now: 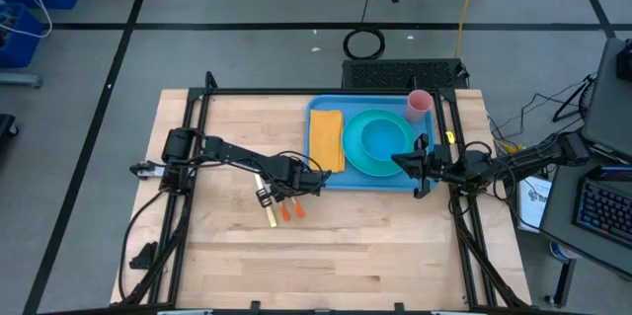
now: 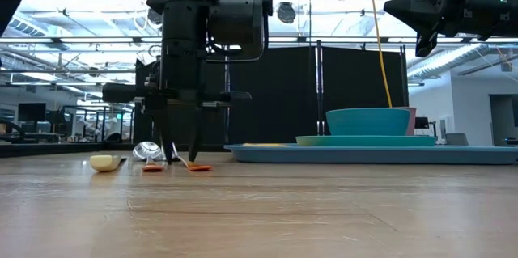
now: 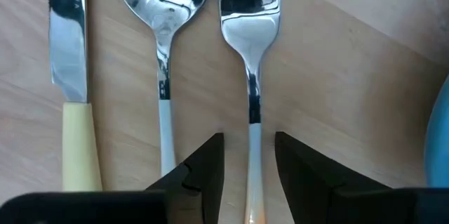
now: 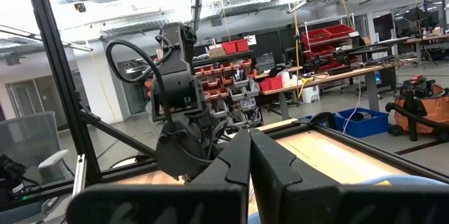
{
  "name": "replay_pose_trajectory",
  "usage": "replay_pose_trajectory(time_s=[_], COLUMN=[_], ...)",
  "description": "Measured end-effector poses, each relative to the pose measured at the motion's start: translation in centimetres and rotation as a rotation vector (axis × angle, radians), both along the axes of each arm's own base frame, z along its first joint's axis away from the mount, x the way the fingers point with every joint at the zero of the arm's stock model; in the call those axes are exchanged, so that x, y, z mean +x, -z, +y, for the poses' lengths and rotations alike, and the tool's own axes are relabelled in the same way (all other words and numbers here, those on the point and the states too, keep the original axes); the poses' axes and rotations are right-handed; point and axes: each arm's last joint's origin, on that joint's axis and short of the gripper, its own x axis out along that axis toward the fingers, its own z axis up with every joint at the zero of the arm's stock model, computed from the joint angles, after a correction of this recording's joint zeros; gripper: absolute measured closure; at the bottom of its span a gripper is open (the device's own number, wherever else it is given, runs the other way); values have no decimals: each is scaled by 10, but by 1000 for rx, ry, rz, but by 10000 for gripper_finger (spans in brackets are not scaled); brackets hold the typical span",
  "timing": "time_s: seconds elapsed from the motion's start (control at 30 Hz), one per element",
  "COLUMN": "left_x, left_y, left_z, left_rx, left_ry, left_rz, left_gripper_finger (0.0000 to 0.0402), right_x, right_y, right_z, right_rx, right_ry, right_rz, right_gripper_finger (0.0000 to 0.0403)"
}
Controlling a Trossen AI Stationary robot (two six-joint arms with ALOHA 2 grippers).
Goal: Set up tray
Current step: Put the silver fork onto the blue tray
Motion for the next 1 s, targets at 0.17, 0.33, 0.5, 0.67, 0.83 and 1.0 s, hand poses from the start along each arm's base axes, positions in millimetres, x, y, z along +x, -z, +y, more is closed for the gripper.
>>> replay_pose_trajectory(time_s=[0.17, 0.33, 0.5, 0.67, 0.83, 1.0], left_x=[0, 2, 3, 4, 4, 4], left_y=[0, 0, 0, 0, 1, 1], left_z=[0, 0, 0, 0, -1, -2], left_rx=[0, -4, -4, -3, 7, 13], left_ry=[6, 35, 53, 74, 81, 76], left_rz=[-2, -12, -26, -35, -36, -37], left_gripper_finger=[270, 294, 383, 387, 392, 392], right_x=[0, 0, 0, 0, 0, 0], right_y=[0, 0, 0, 0, 0, 0], right_z=[0, 0, 0, 0, 0, 0], right_rx=[0, 0, 0, 0, 0, 0], right_ry=[0, 0, 0, 0, 0, 0], right_rz=[0, 0, 0, 0, 0, 0], right_gripper_finger=[403, 403, 403, 403, 403, 403])
